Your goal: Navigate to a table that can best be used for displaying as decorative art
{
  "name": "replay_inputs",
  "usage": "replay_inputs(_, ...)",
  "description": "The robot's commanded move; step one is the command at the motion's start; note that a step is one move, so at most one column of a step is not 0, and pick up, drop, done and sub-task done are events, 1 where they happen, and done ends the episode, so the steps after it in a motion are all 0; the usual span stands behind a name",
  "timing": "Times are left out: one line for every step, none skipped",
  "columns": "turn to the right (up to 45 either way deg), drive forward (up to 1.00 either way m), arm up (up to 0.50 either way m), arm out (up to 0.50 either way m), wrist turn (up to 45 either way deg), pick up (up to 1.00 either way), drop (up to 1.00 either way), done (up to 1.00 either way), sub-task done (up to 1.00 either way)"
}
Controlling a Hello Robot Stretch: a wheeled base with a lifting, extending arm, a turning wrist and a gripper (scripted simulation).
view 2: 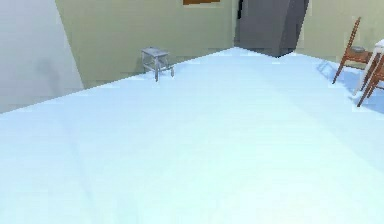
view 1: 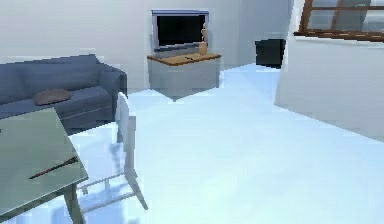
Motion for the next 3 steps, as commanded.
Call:
replay_inputs(0.0,1.00,0.00,0.00,0.0,0.00,0.00,0.00,0.00)
replay_inputs(0.0,0.70,0.00,0.00,0.0,0.00,0.00,0.00,0.00)
replay_inputs(-9.0,0.00,0.00,0.00,0.0,0.00,0.00,0.00,0.00)
